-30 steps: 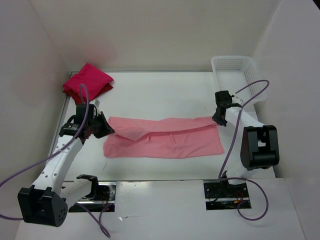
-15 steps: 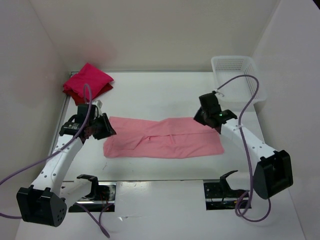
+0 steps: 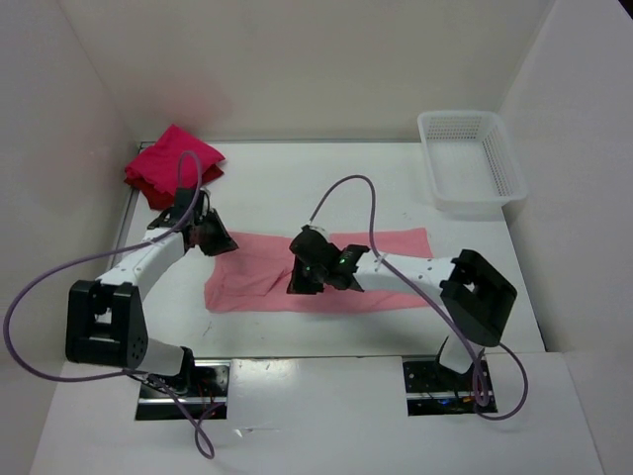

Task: Fold and stack the t-shirts
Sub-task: Fold the other side of the tshirt into a rectangle

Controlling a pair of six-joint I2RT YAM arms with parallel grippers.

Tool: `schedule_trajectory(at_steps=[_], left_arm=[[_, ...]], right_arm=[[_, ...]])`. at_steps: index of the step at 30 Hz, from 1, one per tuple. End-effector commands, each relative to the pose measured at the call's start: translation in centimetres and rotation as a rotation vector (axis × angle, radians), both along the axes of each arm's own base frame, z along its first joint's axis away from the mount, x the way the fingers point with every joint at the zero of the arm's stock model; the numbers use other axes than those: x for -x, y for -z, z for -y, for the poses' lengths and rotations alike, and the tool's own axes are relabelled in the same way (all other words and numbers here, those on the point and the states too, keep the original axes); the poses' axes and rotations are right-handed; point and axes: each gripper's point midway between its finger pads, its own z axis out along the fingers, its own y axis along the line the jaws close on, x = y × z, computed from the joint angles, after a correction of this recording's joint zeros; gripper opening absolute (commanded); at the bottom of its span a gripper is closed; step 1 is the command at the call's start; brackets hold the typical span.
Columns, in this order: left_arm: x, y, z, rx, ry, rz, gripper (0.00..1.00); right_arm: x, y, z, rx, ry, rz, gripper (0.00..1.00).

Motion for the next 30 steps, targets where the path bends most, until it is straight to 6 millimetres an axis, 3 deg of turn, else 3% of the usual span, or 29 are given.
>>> schedule_trajectory(at_steps=[1,2,3,5,6,10,12,13,14,17,20,23,24,25,26,27,30], left_arm=[[-3.4,-0.9,0.5,0.050,-0.035,0.087,0.16],[-3.9,-0.9,0.4,0.043,-0.042,0.092,0.13],[-4.1,-0.6,0.4,0.049,-0.050,0.090,0.12],[-4.7,0.4,0.5,0.048,-0.051,0.079,0.12],[-4.6,1.0,0.7,0.060,-0.055,0.058,0.12],[-4.2,4.7,0.1,0.043,-0.073,-0.040,0.12],[-4.4,5.3,-0.9,0.036,-0.100,-0.043,0.13],[-4.7,5.2,-1.0,0.035,-0.114,-0.033,0.13],[-4.7,5.2,-1.1,0.027,-0.120,-0.032,0.13],[-4.6,5.6,-1.7,0.012,-0.128,-0.050,0.13],[-4.7,5.3,-2.2,-0.004,-0.133,-0.057,0.14],[-4.3,1.7,-1.5,0.033,-0.099,0.026,0.14],[-4.4,0.4,-1.6,0.031,-0.091,0.066,0.12],[-3.6,-1.5,-1.3,0.047,-0.080,0.111,0.10],[-2.9,-2.0,-0.9,0.067,-0.063,0.115,0.10],[-1.8,-2.1,-0.2,0.072,-0.032,0.109,0.10],[1.3,-2.2,2.6,0.089,0.072,0.087,0.10]], right_arm=[[-1.8,-2.4,-3.5,-0.107,0.008,0.055,0.00],[-2.1,-2.5,-4.0,-0.117,0.008,0.062,0.00],[-2.3,-1.2,-3.9,-0.088,0.014,0.051,0.00],[-2.6,-1.5,-5.2,-0.105,0.005,0.061,0.00],[-2.7,-0.3,-5.3,-0.078,0.005,0.044,0.00],[-3.7,1.1,-5.3,-0.026,0.036,0.053,0.05],[-4.2,1.0,-6.0,-0.030,0.030,0.063,0.08],[-4.2,2.1,-6.0,-0.004,0.029,0.047,0.10],[-4.8,1.7,-6.7,-0.013,0.035,0.061,0.10],[-5.3,3.1,-6.8,0.037,0.048,0.049,0.10],[-6.2,3.5,-6.9,0.081,0.054,0.068,0.10],[-6.2,3.8,-5.5,0.131,0.089,0.068,0.02],[-6.1,2.0,-5.4,0.087,0.092,0.094,0.01],[-5.9,1.6,-5.2,0.059,0.104,0.100,0.01],[-5.3,2.1,-4.2,0.065,0.104,0.096,0.01],[-5.0,1.2,-4.1,0.046,0.099,0.100,0.00],[-4.1,1.9,-3.6,0.053,0.080,0.071,0.00]])
